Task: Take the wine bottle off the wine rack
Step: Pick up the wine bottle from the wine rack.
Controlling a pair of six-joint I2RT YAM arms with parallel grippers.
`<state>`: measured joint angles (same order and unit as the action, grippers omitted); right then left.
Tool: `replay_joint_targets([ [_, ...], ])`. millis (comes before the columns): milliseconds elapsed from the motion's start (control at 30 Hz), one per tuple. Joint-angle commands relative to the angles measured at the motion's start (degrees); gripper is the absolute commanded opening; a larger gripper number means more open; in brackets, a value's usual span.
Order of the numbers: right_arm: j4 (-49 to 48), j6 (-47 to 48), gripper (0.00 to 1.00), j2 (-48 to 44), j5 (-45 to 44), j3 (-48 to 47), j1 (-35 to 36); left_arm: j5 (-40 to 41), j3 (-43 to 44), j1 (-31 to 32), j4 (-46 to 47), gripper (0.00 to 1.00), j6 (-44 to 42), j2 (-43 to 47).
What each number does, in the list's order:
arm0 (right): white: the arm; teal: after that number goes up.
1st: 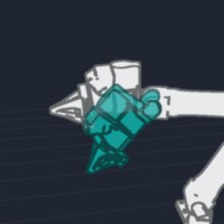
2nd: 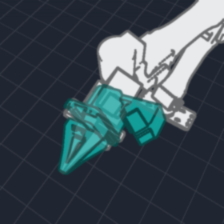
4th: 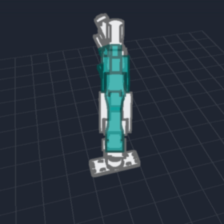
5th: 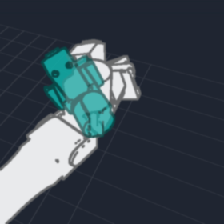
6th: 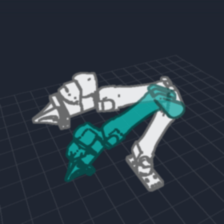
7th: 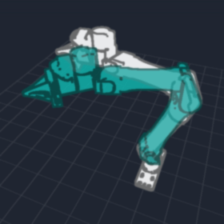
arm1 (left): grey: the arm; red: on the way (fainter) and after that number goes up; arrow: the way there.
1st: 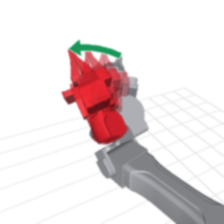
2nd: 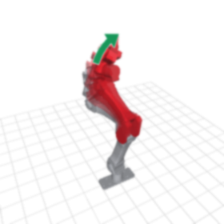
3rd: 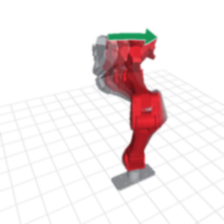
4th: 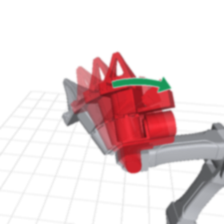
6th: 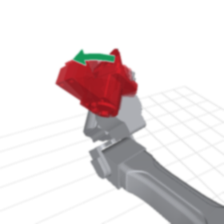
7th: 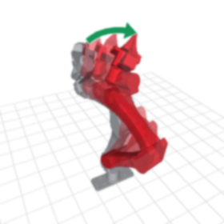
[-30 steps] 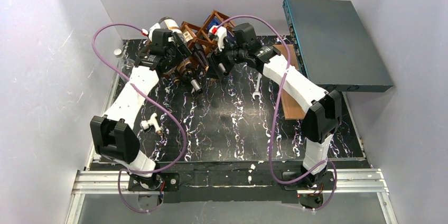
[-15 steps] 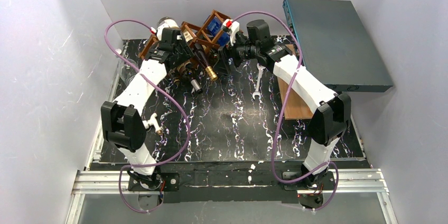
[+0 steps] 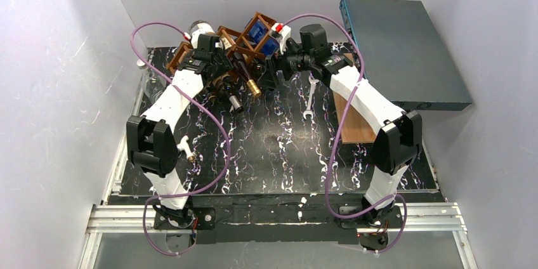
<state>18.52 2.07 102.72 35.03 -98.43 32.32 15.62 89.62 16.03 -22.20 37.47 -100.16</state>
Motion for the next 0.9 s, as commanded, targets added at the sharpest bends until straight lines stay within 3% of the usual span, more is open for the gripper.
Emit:
replay_joint_targets([
  [0, -3.1, -0.7, 0.98, -2.8, 1.8, 0.7, -0.6, 1.8, 2.5, 0.3, 1.2, 0.49, -1.0, -0.3],
  [167, -3.4, -0.8, 0.98, -2.9, 2.2, 1.0, -0.8, 1.4, 2.8, 0.3, 1.3, 0.39, -1.2, -0.8],
  [433, -4.0, -1.2, 0.98, -3.1, 2.8, 1.6, -1.3, 0.0, 2.3, 0.2, 1.8, 0.00, -3.1, 1.2],
  [867, -5.0, -1.7, 0.98, -3.3, 3.6, 2.7, -1.6, -2.3, -5.5, 0.8, 8.6, 0.00, -11.1, 13.2],
])
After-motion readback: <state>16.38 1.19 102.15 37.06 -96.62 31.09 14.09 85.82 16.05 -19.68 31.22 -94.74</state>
